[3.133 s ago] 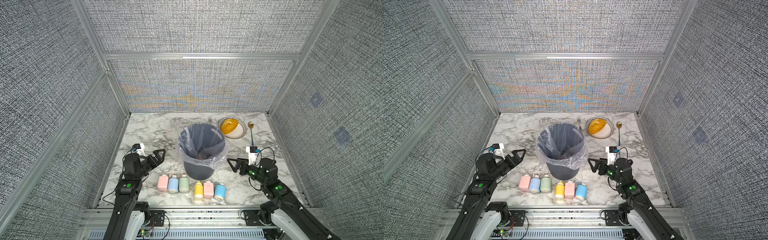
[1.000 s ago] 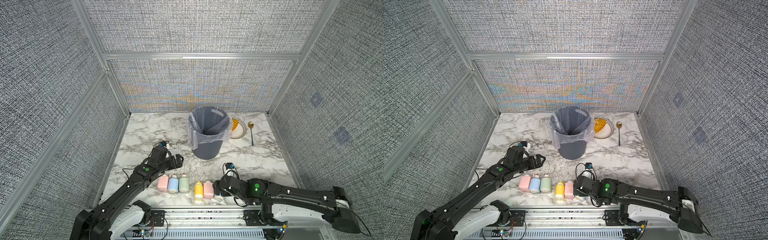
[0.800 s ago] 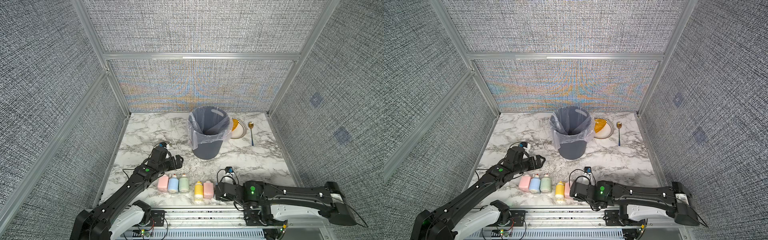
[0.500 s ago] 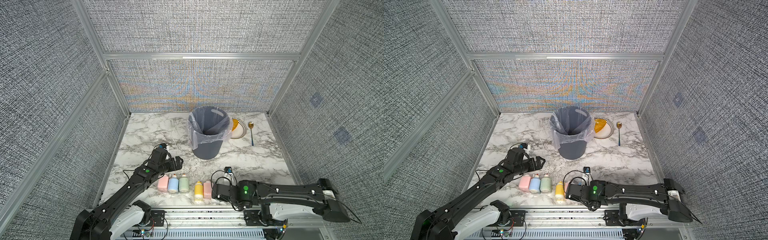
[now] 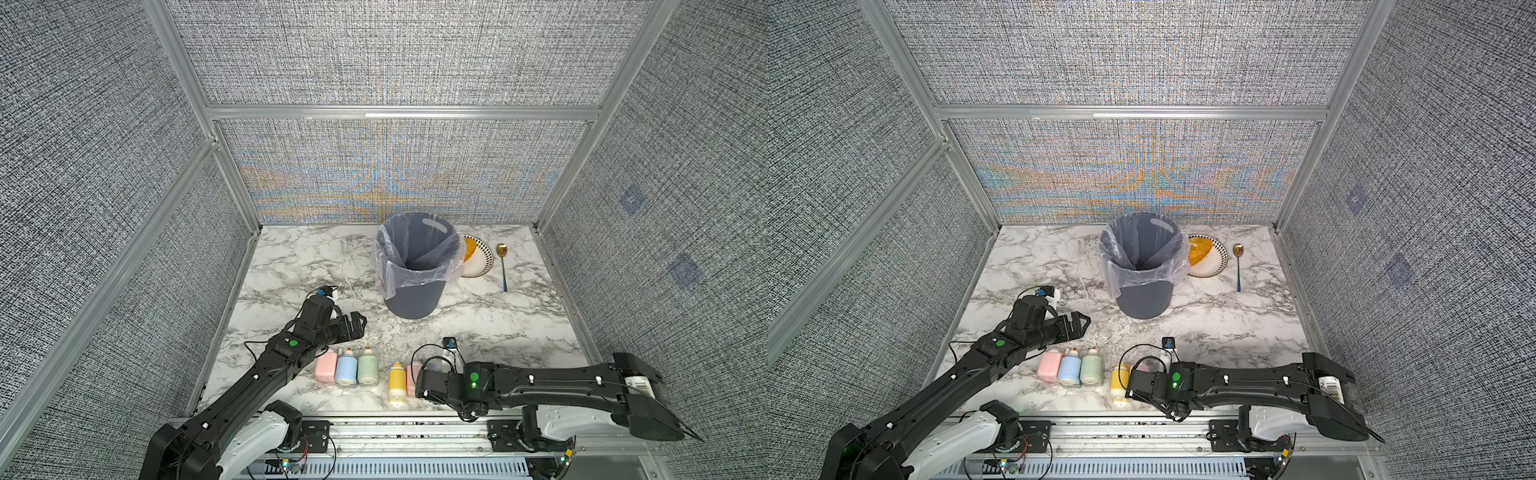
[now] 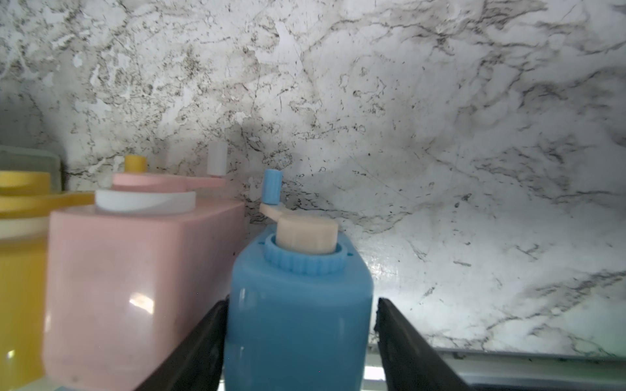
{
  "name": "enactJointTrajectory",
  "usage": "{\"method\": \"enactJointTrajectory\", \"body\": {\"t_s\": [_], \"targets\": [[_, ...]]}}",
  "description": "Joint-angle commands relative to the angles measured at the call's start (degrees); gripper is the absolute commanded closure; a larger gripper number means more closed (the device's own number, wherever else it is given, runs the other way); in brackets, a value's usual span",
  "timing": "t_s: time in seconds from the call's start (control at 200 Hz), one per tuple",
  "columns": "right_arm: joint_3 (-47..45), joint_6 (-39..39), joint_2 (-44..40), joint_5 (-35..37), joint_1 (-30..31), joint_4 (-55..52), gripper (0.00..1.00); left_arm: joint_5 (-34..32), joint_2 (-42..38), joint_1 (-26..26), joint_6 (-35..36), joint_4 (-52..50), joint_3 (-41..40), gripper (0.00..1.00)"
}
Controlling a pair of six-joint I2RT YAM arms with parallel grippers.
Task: Take out the pencil sharpener tray and clean the shavings
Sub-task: Pick up the pencil sharpener from the center of the board.
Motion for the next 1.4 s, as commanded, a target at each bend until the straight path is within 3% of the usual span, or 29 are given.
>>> {"method": "enactJointTrajectory", "body": {"t_s": [0.0, 0.27, 0.586, 0.831, 0.956, 1.396], "targets": [[-1.15, -0.88, -0.25, -0.22, -0.56, -1.26, 0.35, 0.52, -0.02, 0.07, 0.19, 0.44, 0.31, 0.0], [-1.04, -4.72, -3.35, 0.77, -2.38, -2.95, 0.58, 3.67, -2.29, 0.07, 1.89, 1.44, 0.32, 0.0], [7.49, -19.55, -7.75, 1.97, -4.55, -6.52, 0.6, 11.78, -7.71, 0.03, 0.75, 7.16, -2.61, 0.0], [12.93, -37.6, -10.34, -7.73, -11.9, -0.14, 0.6, 21.52, -7.39, 0.03, -2.23, 18.52, -5.83, 0.0], [16.05, -44.49, -9.32, -13.68, -15.89, 1.12, 0.6, 28.64, -5.96, 0.02, -4.37, 31.56, -9.55, 0.0], [28.43, -60.05, -4.4, -31.05, -23.42, -0.8, 0.6, 41.16, 8.14, -2.07, -2.79, 58.44, -10.42, 0.0]]}}
